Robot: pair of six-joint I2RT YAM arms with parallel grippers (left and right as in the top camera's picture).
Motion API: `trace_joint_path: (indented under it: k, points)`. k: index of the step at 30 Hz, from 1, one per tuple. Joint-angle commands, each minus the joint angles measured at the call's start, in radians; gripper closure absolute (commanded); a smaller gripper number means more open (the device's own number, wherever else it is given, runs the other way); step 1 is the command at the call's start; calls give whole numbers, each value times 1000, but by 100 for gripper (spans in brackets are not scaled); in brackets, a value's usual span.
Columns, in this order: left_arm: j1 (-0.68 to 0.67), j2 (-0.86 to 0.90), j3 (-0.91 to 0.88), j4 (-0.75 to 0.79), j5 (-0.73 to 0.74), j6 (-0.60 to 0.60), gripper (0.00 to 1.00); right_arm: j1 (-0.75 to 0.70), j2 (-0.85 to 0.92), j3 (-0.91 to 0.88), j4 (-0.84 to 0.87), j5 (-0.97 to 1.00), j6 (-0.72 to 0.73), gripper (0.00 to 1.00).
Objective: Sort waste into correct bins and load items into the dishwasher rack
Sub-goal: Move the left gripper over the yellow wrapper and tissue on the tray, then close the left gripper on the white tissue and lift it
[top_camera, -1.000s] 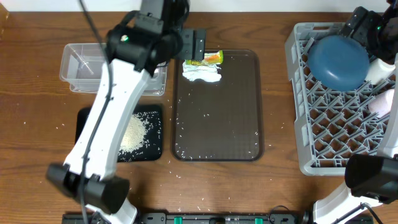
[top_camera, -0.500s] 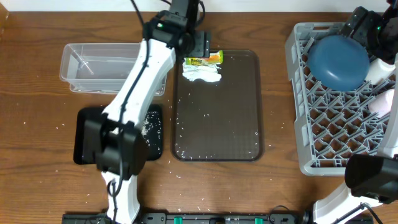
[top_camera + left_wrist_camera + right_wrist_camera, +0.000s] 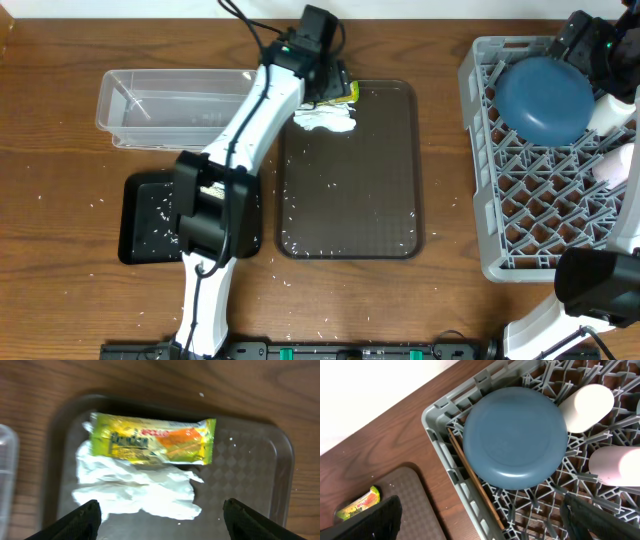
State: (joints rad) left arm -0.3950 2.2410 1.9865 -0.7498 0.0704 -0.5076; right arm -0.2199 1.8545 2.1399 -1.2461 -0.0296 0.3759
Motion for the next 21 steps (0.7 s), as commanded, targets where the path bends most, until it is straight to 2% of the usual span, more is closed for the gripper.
trace_joint_path:
  k: [1, 6, 11, 21]
  points:
    - [-28, 43, 11, 8, -42, -30, 20, -2, -3, 4, -3, 3, 13, 1]
    - [-52, 86, 9, 11, -126, -116, 21, -2, -3, 4, -3, 3, 13, 1]
    - [-55, 93, -6, 7, -136, -224, 30, -2, -3, 4, -3, 3, 13, 1]
    - [-55, 93, -22, 6, -150, -270, 30, -2, -3, 4, -3, 3, 13, 1]
